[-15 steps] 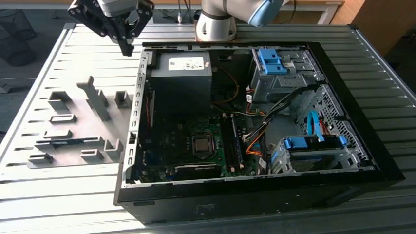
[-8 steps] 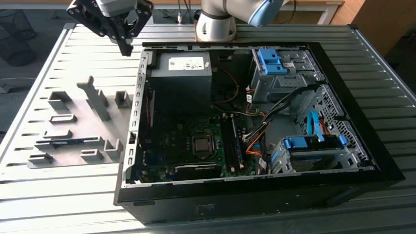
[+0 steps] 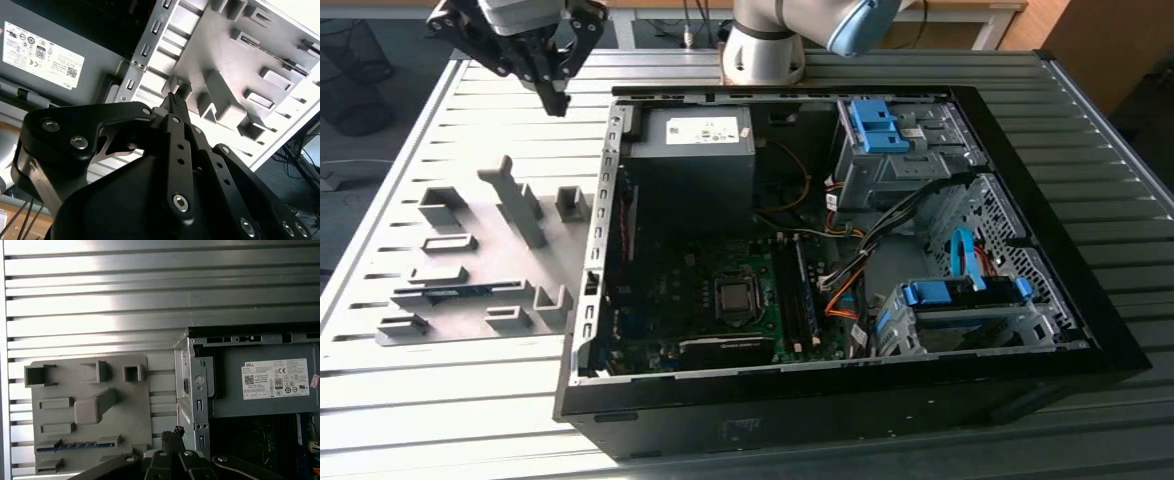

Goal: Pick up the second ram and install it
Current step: 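Reach for the second ram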

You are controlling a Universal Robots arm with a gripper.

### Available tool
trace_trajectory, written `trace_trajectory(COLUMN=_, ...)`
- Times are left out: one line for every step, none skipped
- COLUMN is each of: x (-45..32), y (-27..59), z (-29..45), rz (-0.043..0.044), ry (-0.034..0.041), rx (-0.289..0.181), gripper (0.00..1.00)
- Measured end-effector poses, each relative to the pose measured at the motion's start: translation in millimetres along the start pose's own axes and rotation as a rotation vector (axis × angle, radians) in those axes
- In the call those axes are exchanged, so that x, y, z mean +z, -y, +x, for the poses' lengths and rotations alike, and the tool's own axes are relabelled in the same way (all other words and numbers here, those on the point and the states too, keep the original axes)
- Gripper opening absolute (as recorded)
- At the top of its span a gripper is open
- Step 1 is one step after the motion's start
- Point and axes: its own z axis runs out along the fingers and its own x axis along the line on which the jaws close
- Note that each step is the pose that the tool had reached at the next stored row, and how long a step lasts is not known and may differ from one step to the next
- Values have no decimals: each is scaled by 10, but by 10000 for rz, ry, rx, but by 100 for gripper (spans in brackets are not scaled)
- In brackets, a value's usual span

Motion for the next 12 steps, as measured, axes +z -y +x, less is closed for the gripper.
trace_trajectory(x=-1, y=6, z=18, rz=1, ry=-2, rx=0, gripper=11)
trace_trajectory(x=0, y=16, z=35, rz=1, ry=-4, rx=0, gripper=11)
trace_trajectory(x=1, y=27, z=47, rz=1, ry=-8, rx=0, gripper=11)
trace_trajectory(x=2, y=38, z=59, rz=2, ry=-15, rx=-1, gripper=11)
trace_trajectory(x=4, y=49, z=69, rz=2, ry=-23, rx=0, gripper=11)
trace_trajectory(x=6, y=60, z=78, rz=3, ry=-38, rx=1, gripper=11)
trace_trajectory(x=8, y=71, z=86, rz=5, ry=-58, rx=3, gripper=11)
trace_trajectory(x=11, y=80, z=92, rz=7, ry=-86, rx=4, gripper=11)
trace_trajectory(x=17, y=87, z=98, rz=9, ry=-128, rx=5, gripper=11)
trace_trajectory(x=22, y=90, z=103, rz=13, ry=-186, rx=9, gripper=11)
trace_trajectory(x=27, y=94, z=107, rz=19, ry=-245, rx=14, gripper=11)
trace_trajectory(x=32, y=97, z=113, rz=23, ry=-298, rx=19, gripper=11)
